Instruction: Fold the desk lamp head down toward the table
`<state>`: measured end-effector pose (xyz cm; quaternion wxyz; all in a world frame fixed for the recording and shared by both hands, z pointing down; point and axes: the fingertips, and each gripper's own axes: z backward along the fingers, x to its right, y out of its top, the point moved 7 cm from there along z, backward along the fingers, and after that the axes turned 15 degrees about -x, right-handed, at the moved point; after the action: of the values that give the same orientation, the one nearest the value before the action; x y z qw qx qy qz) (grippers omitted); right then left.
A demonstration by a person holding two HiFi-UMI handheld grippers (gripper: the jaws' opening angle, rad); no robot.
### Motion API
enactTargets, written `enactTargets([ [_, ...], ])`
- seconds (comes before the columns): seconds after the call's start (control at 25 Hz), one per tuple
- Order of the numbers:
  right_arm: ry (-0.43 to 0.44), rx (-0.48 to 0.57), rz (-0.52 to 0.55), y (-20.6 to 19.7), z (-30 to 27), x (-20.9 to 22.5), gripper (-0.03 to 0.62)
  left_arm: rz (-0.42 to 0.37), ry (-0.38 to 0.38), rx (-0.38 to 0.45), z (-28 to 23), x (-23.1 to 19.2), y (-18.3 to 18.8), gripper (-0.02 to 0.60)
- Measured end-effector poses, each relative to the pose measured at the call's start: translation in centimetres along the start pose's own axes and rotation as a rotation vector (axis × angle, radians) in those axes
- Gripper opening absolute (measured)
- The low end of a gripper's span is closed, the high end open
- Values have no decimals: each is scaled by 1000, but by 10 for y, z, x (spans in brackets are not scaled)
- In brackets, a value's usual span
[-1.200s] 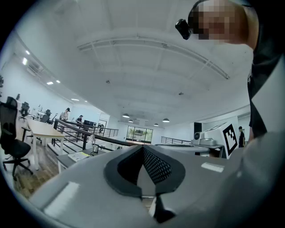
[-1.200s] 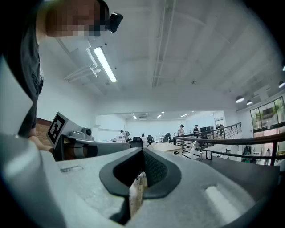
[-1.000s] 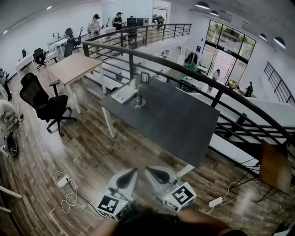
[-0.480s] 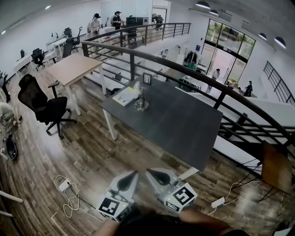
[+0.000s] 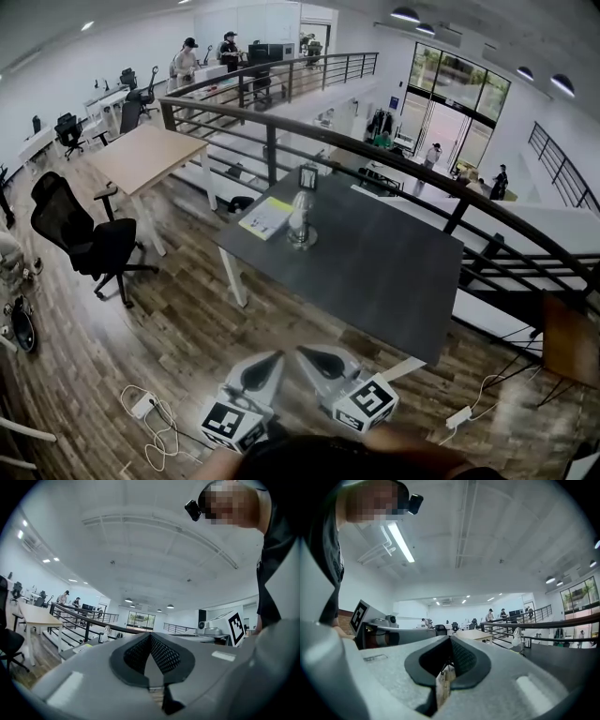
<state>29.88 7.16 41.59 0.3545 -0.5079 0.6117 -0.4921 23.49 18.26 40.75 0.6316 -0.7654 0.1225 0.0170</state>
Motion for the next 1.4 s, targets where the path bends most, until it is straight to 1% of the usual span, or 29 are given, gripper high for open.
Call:
enactTargets([
  [0.12, -12, 3, -6, 8, -27, -3, 3, -11, -21, -10, 4, -25, 5, 2],
  [0.24, -12, -6, -17, 9, -51, -6, 3, -1, -25, -19, 10, -49, 10, 2],
  [0.48, 13, -24, -15, 15, -88, 2, 3, 19, -4, -20, 9, -85, 9, 2],
  [0.72, 50, -25, -12, 24, -130, 27, 3, 30, 35, -27, -7, -125, 15, 2],
  [0.84, 69, -25, -22, 27, -152, 52, 3, 28, 61, -28, -23, -146, 19, 2],
  [0.92, 76, -19, -21, 32, -166, 73, 3, 14, 82, -20, -40, -165, 18, 2],
  [1.0, 81, -13, -14, 39, -177, 97, 3, 15, 94, -21, -61, -180, 24, 2],
  [1.16, 81, -6, -23, 53, -193, 148, 3, 19, 76, -38, -108, -195, 54, 2],
  [1.4, 59, 12, -40, 63, -206, 234, 3, -2, 47, -55, -192, -215, 77, 2],
])
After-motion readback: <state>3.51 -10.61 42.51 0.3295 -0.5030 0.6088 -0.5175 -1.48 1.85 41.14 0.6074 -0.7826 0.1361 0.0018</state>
